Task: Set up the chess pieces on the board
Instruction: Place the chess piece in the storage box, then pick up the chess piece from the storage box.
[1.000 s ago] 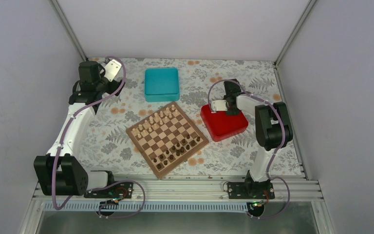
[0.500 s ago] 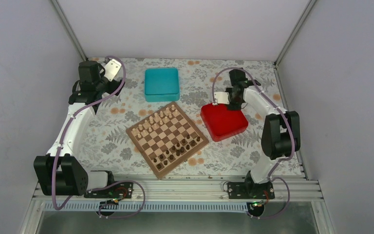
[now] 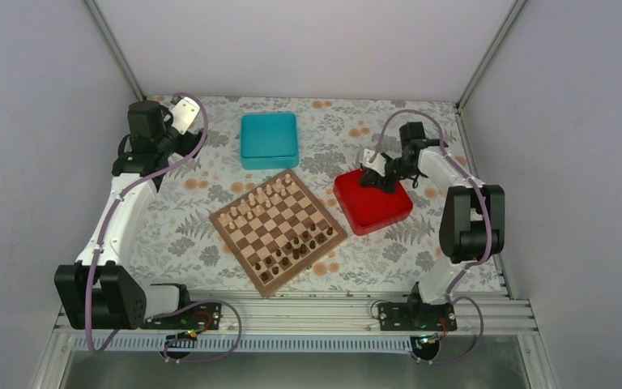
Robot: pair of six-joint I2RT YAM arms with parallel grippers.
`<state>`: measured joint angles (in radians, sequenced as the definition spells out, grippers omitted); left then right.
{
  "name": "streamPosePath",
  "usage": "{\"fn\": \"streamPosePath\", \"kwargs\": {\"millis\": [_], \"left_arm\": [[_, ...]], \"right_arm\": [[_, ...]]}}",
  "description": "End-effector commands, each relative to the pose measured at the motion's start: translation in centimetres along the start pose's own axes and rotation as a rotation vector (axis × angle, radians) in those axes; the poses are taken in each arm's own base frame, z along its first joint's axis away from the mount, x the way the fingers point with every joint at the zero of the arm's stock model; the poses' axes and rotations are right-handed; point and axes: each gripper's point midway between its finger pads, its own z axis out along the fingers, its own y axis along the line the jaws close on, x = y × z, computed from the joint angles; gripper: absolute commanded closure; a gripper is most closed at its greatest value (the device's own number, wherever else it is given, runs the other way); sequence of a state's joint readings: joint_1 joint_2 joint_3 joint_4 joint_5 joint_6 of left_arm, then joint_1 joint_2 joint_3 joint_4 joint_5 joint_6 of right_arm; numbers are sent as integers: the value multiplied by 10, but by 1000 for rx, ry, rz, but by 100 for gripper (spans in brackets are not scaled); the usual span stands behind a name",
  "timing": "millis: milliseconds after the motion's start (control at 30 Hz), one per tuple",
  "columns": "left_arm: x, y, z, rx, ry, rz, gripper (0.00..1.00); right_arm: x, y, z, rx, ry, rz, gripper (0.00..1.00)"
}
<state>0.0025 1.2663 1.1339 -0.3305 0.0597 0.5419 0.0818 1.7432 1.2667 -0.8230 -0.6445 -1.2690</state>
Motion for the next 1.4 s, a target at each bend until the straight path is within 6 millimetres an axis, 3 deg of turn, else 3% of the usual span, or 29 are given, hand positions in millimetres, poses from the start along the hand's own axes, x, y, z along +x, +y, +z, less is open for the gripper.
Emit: {"fn": "streamPosePath", "kwargs": {"millis": [0,133,533,800,900,1133,1367], "left_arm": [[-7,4,-7,-20,-25,-2,0],[-9,3,-7,-17,-34,-8,0],[-6,1,-8,-13,-32,-9,0],[-5,1,-7,-14,-29,-7,0],[-4,1,-6,-19,-30,-5,0],[-3,1,-5,-21,-26,-3,0],[-8,0,-5,-4,-41,-8,0]], "right_arm": [[-16,12,8,-81,-222,102,91],[-8,9,7,-89,-286,140,90],[17,1,18,-68,-243,157,87],[24,2,13,-59,-238,178,69],[27,-2,8,-35,-220,183,68],[39,3,1,16,53,79,62],[38,3,-2,-8,264,-1,60]]}}
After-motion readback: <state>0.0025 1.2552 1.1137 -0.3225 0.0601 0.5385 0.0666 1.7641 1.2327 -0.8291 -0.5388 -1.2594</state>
